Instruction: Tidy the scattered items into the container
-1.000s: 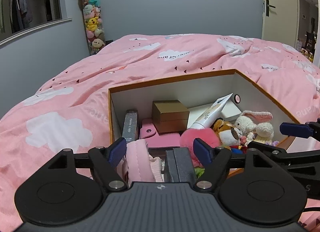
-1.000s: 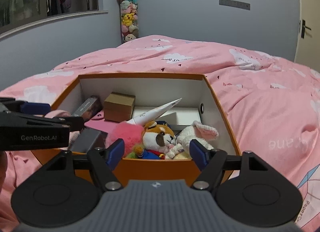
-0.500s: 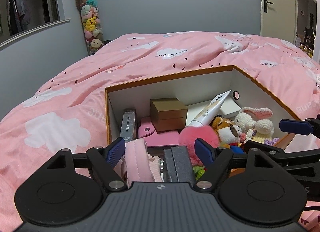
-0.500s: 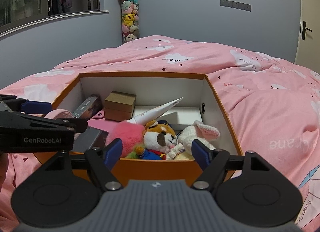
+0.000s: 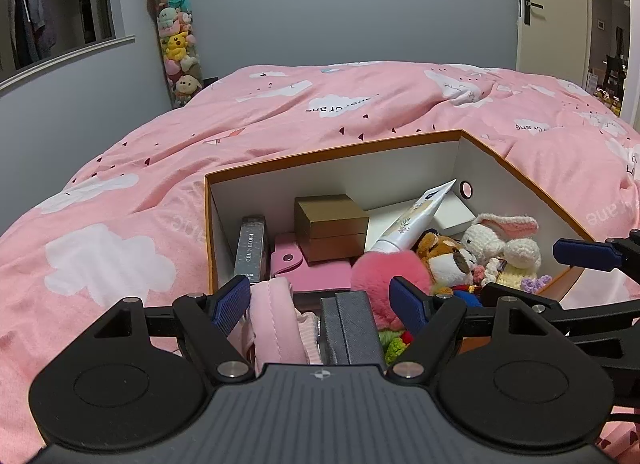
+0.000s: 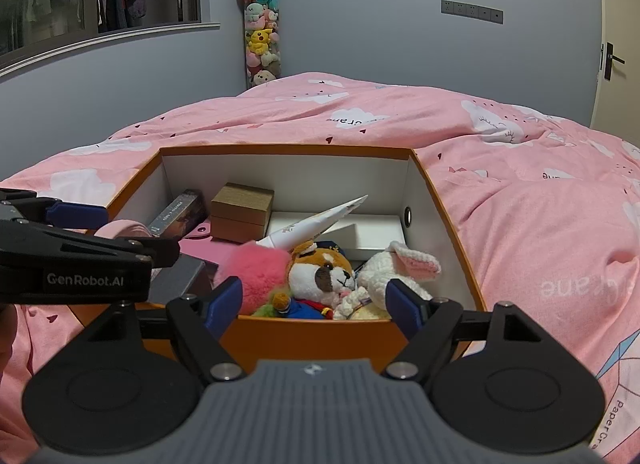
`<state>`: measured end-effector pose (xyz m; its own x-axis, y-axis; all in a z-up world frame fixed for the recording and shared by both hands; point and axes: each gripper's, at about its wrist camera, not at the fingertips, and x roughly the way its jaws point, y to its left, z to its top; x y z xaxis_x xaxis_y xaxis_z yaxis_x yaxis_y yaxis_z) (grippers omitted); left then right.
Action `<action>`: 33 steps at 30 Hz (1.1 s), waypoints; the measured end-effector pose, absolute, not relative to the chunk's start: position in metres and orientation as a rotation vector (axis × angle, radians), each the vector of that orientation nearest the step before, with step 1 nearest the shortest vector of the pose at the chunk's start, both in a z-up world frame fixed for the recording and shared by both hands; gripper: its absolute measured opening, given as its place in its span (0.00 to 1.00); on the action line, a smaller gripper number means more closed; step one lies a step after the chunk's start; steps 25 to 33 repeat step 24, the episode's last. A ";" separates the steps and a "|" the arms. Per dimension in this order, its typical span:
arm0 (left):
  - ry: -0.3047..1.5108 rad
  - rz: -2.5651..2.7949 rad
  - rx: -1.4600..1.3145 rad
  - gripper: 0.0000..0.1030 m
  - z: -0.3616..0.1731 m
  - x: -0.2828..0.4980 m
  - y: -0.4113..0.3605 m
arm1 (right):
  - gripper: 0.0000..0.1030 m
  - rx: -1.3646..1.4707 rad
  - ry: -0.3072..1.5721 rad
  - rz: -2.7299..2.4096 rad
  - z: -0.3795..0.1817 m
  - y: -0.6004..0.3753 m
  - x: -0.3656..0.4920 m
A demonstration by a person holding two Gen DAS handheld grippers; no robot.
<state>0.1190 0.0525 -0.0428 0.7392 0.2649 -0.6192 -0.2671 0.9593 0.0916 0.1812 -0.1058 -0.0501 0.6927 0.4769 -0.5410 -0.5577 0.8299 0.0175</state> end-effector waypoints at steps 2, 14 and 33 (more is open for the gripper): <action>0.679 0.292 -0.003 0.87 -0.043 0.119 0.053 | 0.78 -0.152 0.560 0.580 -0.050 -0.106 0.181; 0.681 0.294 -0.008 0.87 -0.043 0.119 0.052 | 0.78 -0.152 0.560 0.579 -0.050 -0.106 0.181; 0.681 0.300 -0.023 0.87 -0.042 0.119 0.056 | 0.79 -0.152 0.560 0.579 -0.050 -0.106 0.181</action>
